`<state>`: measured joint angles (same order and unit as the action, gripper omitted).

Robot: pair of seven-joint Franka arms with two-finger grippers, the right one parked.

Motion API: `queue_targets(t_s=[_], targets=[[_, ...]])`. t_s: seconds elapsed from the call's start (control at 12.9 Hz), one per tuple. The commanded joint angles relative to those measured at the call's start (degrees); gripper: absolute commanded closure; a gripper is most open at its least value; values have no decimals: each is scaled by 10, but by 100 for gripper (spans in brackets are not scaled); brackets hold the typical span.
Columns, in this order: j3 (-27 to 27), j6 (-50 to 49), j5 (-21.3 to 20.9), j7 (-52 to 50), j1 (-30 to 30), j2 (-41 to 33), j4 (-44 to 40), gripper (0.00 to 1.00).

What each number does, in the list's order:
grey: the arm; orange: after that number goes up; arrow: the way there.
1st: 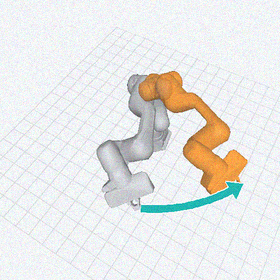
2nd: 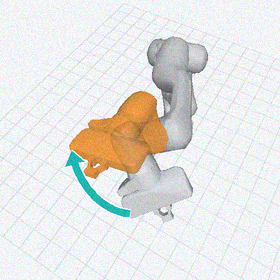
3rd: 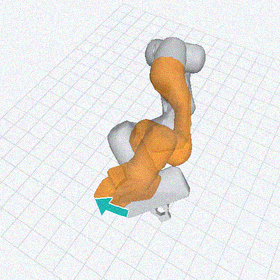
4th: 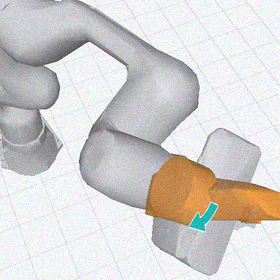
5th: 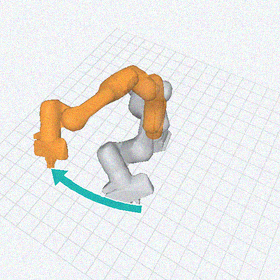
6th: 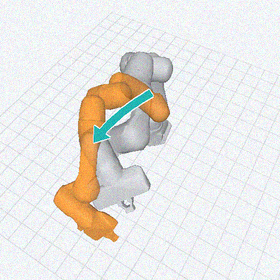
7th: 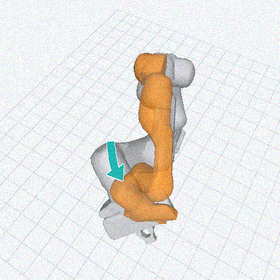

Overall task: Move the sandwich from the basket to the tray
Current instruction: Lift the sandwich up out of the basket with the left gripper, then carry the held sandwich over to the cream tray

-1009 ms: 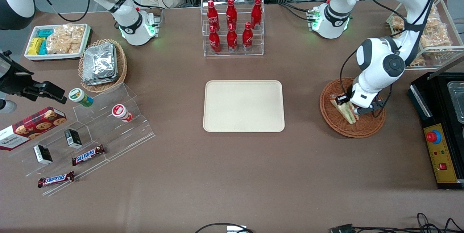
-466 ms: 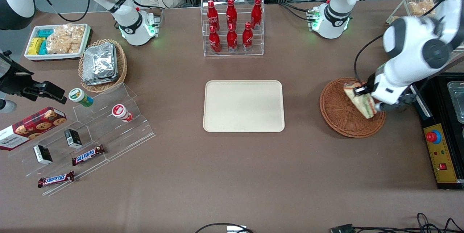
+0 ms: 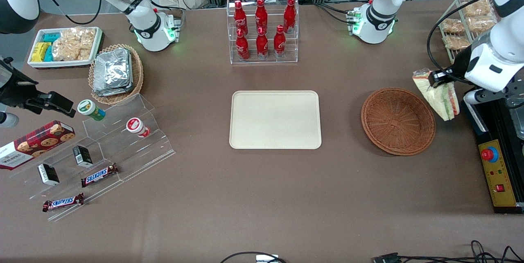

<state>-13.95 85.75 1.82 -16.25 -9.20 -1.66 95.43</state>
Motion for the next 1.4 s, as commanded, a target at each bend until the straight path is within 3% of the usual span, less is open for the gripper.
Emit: queue_targets(t_s=[0.0, 0.23, 0.47, 0.62, 0.7, 0.93, 1.24, 1.32], targets=[[-52, -33, -3, 1, 3, 21, -39, 95], [-167, -36, -5, -39, 3, 45, -64, 95], [-291, -30, -11, -185, 4, 110, -116, 95], [-366, -30, -67, -226, 4, 170, -151, 95], [-382, -29, -90, -227, 7, 183, -150, 94], [-384, -7, -96, -227, 24, 206, -125, 94], [-383, 160, -104, -227, 28, 205, 24, 94], [-383, 205, -127, -227, 26, 207, 65, 94]])
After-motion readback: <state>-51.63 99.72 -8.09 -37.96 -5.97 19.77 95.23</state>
